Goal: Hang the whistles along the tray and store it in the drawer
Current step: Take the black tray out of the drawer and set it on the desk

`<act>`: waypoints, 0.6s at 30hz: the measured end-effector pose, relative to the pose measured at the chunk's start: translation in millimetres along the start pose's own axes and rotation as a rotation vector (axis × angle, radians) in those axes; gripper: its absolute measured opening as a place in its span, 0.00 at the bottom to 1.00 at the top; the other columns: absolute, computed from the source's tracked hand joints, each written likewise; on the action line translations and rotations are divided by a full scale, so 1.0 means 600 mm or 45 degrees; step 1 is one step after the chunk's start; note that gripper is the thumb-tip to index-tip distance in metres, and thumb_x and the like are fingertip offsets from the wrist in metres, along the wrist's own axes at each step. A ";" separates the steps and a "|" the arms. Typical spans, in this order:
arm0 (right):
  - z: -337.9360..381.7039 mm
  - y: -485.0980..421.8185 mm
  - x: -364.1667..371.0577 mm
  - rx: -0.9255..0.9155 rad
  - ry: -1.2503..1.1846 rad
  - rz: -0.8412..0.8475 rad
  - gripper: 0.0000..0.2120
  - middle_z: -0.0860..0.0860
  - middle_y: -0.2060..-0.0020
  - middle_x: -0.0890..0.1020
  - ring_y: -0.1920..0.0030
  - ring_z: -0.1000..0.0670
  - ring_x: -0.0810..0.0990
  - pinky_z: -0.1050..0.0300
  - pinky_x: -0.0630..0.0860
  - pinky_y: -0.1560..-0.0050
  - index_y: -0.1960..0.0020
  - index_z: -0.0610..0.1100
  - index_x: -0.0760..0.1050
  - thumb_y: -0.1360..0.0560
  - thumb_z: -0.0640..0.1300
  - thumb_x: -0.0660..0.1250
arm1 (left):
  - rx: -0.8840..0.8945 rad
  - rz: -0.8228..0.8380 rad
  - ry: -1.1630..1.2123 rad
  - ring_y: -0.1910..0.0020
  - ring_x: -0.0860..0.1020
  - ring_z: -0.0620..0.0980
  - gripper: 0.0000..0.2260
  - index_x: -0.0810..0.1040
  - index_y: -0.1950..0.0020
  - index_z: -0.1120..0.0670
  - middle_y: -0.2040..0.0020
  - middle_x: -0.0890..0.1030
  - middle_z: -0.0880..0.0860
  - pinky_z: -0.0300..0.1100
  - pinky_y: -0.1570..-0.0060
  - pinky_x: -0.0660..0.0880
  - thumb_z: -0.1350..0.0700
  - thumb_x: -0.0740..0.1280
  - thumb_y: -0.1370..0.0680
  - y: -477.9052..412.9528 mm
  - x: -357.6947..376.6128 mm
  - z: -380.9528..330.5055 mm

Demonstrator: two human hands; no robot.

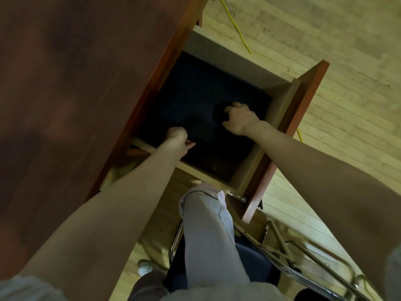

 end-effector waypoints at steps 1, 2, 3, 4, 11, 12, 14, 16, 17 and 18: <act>0.006 0.013 -0.002 -0.032 -0.007 -0.011 0.27 0.42 0.26 0.60 0.27 0.39 0.60 0.42 0.64 0.30 0.25 0.44 0.59 0.22 0.49 0.60 | 0.004 0.025 0.012 0.50 0.75 0.55 0.15 0.70 0.32 0.59 0.39 0.74 0.61 0.47 0.49 0.79 0.63 0.58 0.19 0.009 -0.003 -0.006; 0.011 0.027 -0.005 -0.058 -0.028 -0.023 0.25 0.42 0.28 0.65 0.30 0.40 0.65 0.45 0.68 0.34 0.26 0.44 0.62 0.22 0.49 0.59 | 0.017 0.059 0.023 0.50 0.75 0.56 0.15 0.71 0.33 0.59 0.39 0.74 0.60 0.47 0.50 0.80 0.63 0.59 0.19 0.020 -0.006 -0.013; 0.016 0.042 -0.009 -0.088 -0.062 -0.038 0.23 0.43 0.32 0.70 0.34 0.41 0.70 0.49 0.72 0.39 0.28 0.44 0.66 0.21 0.50 0.59 | 0.041 0.109 0.027 0.49 0.75 0.56 0.15 0.71 0.33 0.59 0.39 0.74 0.61 0.47 0.51 0.80 0.64 0.59 0.20 0.032 -0.009 -0.020; 0.021 0.059 -0.014 -0.128 -0.104 -0.052 0.20 0.43 0.37 0.74 0.38 0.42 0.74 0.52 0.73 0.44 0.32 0.44 0.69 0.21 0.51 0.60 | 0.077 0.160 0.022 0.47 0.75 0.56 0.15 0.71 0.34 0.59 0.39 0.75 0.61 0.47 0.52 0.79 0.65 0.59 0.20 0.045 -0.011 -0.027; 0.035 0.159 -0.048 -0.231 -0.193 -0.216 0.20 0.48 0.49 0.80 0.49 0.48 0.79 0.50 0.77 0.48 0.41 0.47 0.76 0.22 0.60 0.58 | 0.172 0.254 -0.083 0.44 0.79 0.59 0.14 0.70 0.34 0.64 0.40 0.76 0.66 0.46 0.53 0.79 0.65 0.58 0.20 0.122 -0.001 -0.057; 0.030 0.165 -0.051 -0.208 -0.202 -0.229 0.22 0.48 0.50 0.80 0.49 0.48 0.79 0.49 0.77 0.48 0.42 0.47 0.76 0.23 0.62 0.58 | 0.163 0.242 -0.087 0.44 0.79 0.60 0.14 0.70 0.34 0.64 0.41 0.76 0.66 0.46 0.53 0.78 0.65 0.57 0.19 0.130 -0.001 -0.057; 0.022 0.178 -0.058 -0.204 -0.220 -0.242 0.24 0.48 0.48 0.79 0.48 0.48 0.78 0.48 0.76 0.46 0.42 0.47 0.76 0.25 0.64 0.59 | 0.138 0.247 -0.067 0.43 0.78 0.60 0.14 0.69 0.34 0.65 0.40 0.76 0.66 0.48 0.51 0.78 0.65 0.56 0.19 0.141 -0.006 -0.052; 0.020 0.193 -0.066 -0.298 -0.227 -0.296 0.23 0.48 0.45 0.79 0.44 0.48 0.77 0.48 0.75 0.42 0.42 0.47 0.76 0.26 0.62 0.62 | 0.110 0.267 -0.037 0.41 0.78 0.60 0.14 0.68 0.33 0.66 0.40 0.76 0.67 0.50 0.48 0.77 0.65 0.55 0.19 0.149 -0.014 -0.047; 0.020 0.199 -0.070 -0.374 -0.217 -0.346 0.20 0.49 0.45 0.79 0.44 0.48 0.77 0.47 0.75 0.42 0.43 0.47 0.77 0.26 0.60 0.64 | 0.097 0.272 -0.026 0.41 0.78 0.60 0.14 0.68 0.33 0.66 0.40 0.76 0.67 0.50 0.48 0.77 0.65 0.55 0.19 0.152 -0.020 -0.045; 0.023 0.207 -0.075 -0.449 -0.195 -0.393 0.17 0.49 0.46 0.79 0.45 0.49 0.77 0.47 0.75 0.42 0.45 0.47 0.78 0.26 0.57 0.66 | 0.085 0.281 -0.019 0.41 0.78 0.60 0.14 0.68 0.34 0.66 0.40 0.76 0.67 0.49 0.49 0.76 0.65 0.55 0.19 0.154 -0.025 -0.043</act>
Point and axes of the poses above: each hand's wrist, its own y-axis away from the middle knuckle, its own x-axis out of the palm, z = x × y, the point moved 1 cm from there along -y, towards the middle knuckle
